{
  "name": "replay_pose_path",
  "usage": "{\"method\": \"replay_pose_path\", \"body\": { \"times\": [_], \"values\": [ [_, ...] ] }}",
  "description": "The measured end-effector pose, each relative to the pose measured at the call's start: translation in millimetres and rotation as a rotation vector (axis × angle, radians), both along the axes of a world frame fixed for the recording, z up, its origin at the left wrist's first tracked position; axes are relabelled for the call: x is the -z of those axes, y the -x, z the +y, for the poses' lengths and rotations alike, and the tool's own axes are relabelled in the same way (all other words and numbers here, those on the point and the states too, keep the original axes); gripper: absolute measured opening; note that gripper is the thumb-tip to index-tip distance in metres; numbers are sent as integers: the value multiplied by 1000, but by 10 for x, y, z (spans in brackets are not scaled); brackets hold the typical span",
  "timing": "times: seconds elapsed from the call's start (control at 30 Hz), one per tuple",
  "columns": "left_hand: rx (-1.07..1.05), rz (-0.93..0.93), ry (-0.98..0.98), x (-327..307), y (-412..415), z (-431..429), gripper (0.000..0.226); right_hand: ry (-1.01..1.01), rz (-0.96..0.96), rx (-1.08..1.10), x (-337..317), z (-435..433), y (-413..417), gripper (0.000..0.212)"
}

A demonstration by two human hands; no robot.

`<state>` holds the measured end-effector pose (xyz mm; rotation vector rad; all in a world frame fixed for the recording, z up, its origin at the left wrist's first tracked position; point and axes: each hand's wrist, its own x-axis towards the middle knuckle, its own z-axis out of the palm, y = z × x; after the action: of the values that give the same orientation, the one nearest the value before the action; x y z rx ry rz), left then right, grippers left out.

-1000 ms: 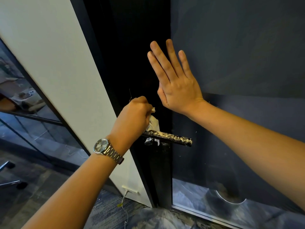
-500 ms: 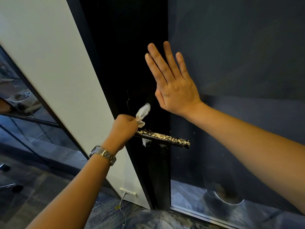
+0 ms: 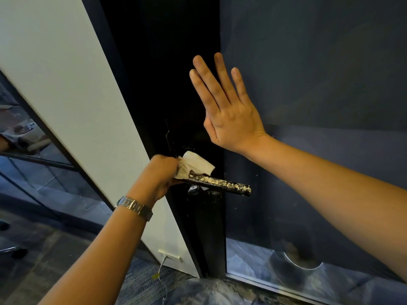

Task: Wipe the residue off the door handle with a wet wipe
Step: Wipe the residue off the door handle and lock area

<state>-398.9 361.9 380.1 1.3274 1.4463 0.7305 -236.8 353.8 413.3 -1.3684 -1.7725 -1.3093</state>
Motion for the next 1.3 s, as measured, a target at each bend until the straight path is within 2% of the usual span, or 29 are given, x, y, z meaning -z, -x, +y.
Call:
{"method": "replay_pose_path", "body": {
  "times": [0.07,0.1,0.23,0.27,0.37,0.6,0.73,1.17,1.3],
  "values": [
    [32,-93,51,-49,35,-15,12,2,4,-3,-5,2,2,59],
    [66,-33,-23,-74,47,-11,13,4,6,-3,-8,3,3,59],
    [178,481,-518,-146,-34,-62,12,17,3,-2,-13,5,3,61],
    [163,549,-608,-116,-74,-72,14,17,3,1,-12,5,6,61],
    [159,599,-747,-28,-146,-131,20,16,2,0,-8,2,6,61],
    [328,680,-684,-238,129,-205,21,12,-1,-1,3,2,-7,61],
    [331,704,-784,-120,-4,-231,24,14,2,-6,4,6,-4,62],
    [649,1053,-797,-254,-19,-200,37,15,3,1,-4,1,1,62],
    [778,1068,-781,-388,130,-187,36,13,4,-3,4,6,-3,62]
  ]
}}
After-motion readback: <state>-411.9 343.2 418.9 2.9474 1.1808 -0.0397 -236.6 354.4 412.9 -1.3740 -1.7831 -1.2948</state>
